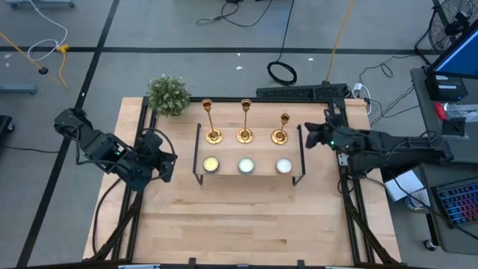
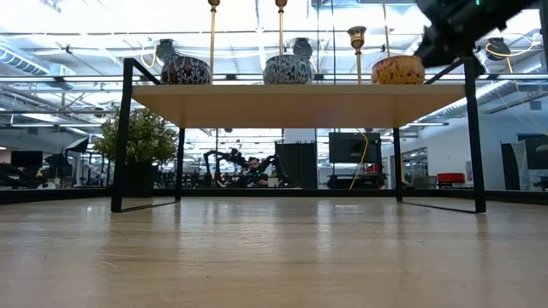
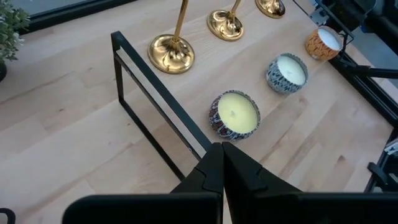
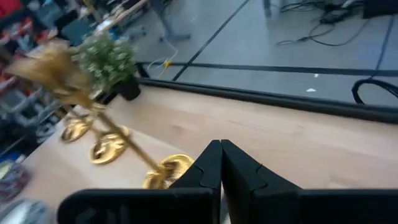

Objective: Pick & Place candle stick holders
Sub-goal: Return to Home Position

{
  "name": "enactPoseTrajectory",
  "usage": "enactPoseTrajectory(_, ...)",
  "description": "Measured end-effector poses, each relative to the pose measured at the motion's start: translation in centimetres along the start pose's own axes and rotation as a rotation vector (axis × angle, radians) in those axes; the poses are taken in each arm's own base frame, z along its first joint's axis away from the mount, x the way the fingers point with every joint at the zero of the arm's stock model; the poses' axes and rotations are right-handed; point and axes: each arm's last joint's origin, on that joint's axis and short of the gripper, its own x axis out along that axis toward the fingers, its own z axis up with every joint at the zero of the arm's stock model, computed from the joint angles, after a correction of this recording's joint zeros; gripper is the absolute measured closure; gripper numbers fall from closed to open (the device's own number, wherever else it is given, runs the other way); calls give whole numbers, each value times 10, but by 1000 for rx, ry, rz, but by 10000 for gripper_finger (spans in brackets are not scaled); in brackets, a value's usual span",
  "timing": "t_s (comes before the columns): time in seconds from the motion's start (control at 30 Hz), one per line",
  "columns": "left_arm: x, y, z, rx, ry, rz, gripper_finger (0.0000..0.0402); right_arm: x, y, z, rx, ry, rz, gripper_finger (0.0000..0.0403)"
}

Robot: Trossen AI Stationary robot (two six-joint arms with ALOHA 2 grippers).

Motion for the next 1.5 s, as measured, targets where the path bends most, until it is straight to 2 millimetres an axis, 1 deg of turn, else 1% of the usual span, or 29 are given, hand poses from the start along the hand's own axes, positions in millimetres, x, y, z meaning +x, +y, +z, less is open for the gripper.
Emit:
enactPoseTrajectory(0.1,0,0,0,-8,0,0,400,7,-10,-15,49,-33,-9,403)
enactPoseTrajectory(0.2,0,0,0,-10,1,0,400,14,-16,-26,77,-79,-18,403)
enactPoseTrajectory(0.3,0,0,0,-16,4,-1,400,18,-21,-32,56,-118,-62,403)
enactPoseTrajectory(0.4,0,0,0,-19,16,-3,400,20,-25,-32,40,-163,-126,403)
enactPoseTrajectory(0.63,0,0,-1,-29,27,-4,400,18,-29,-26,22,-311,-274,403)
enactPoseTrajectory(0.87,0,0,-1,-34,49,-7,400,16,-33,-24,-8,-414,-417,403)
enactPoseTrajectory(1.03,0,0,-2,-36,53,-2,400,20,-39,-24,-88,-376,-460,403)
enactPoseTrajectory(1.13,0,0,-2,-35,54,-2,400,27,-47,-31,-100,-315,-454,403)
enactPoseTrajectory(1.27,0,1,-2,-34,56,0,400,37,-61,-46,-45,-270,-468,403)
enactPoseTrajectory(1.37,0,2,-2,-39,70,10,400,40,-70,-54,-14,-271,-505,403)
enactPoseTrajectory(1.5,0,3,-3,-47,94,15,400,43,-76,-56,0,-288,-536,403)
